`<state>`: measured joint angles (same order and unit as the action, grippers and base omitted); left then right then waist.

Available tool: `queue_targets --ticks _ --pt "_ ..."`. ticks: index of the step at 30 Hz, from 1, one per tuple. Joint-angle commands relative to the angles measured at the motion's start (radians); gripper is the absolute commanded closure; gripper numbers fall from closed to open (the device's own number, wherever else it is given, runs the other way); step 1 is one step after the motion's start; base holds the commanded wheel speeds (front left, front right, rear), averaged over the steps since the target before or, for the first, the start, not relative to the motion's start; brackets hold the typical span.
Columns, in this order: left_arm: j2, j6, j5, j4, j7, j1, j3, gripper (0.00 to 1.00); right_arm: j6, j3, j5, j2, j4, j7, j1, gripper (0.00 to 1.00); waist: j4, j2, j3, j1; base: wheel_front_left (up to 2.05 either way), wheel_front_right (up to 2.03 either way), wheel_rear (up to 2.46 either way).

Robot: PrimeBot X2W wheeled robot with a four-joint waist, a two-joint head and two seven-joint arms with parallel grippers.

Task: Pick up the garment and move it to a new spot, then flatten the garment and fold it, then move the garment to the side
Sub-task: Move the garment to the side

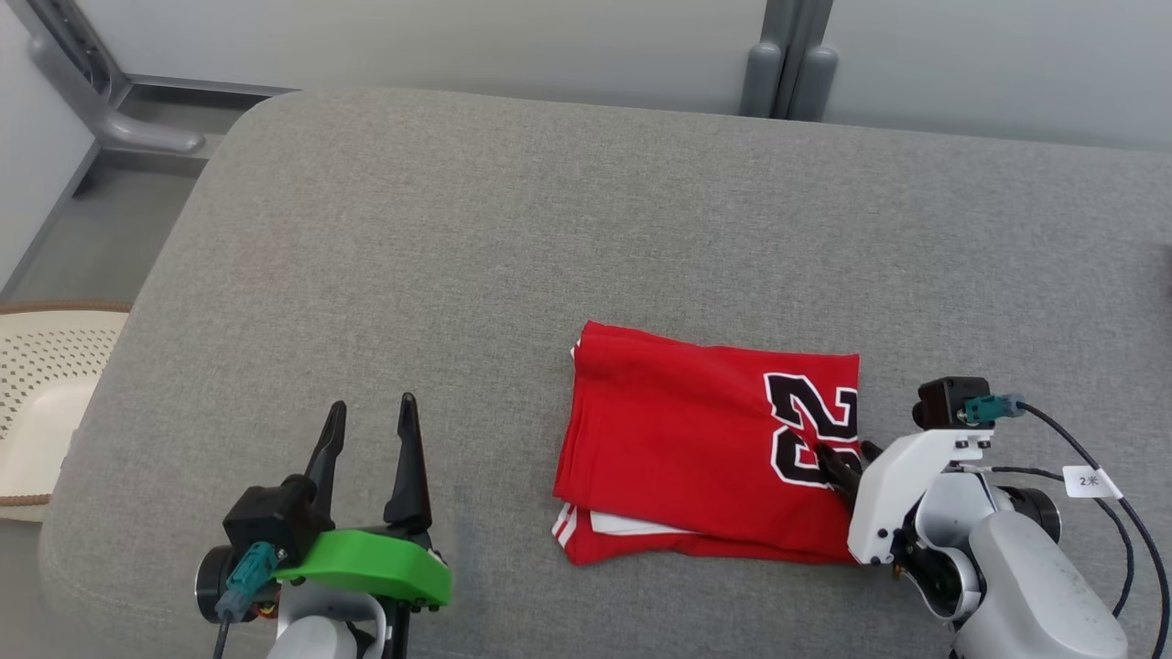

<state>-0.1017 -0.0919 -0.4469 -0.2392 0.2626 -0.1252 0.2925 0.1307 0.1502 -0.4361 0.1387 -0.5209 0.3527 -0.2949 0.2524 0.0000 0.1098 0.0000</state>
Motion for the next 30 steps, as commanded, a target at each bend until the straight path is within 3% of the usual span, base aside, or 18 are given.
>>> queue_targets --ticks 1,2,9,22,30 --pt "0.002 0.005 0.002 -0.002 0.003 0.004 -0.004 0.0 0.0 0.017 -0.009 -0.003 -0.019 -0.006 -0.007 0.91 -0.011 0.0 0.002 0.0 0.0 0.0 0.0" --pt "0.002 0.006 0.003 -0.003 0.002 0.004 -0.004 0.0 0.0 0.021 -0.013 -0.001 -0.025 -0.014 -0.016 1.0 -0.019 0.0 0.002 0.0 0.0 0.0 0.0" --pt "0.001 0.011 0.012 0.0 0.002 0.005 -0.001 0.0 -0.001 0.036 -0.019 0.018 -0.052 -0.07 -0.077 1.0 -0.103 0.0 0.009 0.0 0.0 0.0 0.0" --pt "-0.015 0.009 0.03 0.03 -0.003 -0.05 0.005 0.0 -0.001 -0.05 -0.01 0.138 -0.009 -0.124 -0.158 1.0 -0.438 0.0 0.087 0.0 0.0 0.0 0.0" --pt "-0.027 0.018 0.049 0.047 -0.026 -0.107 0.028 0.0 -0.001 -0.085 -0.014 0.141 0.038 -0.148 -0.197 1.0 -0.561 0.0 0.155 0.0 0.0 0.0 0.0"
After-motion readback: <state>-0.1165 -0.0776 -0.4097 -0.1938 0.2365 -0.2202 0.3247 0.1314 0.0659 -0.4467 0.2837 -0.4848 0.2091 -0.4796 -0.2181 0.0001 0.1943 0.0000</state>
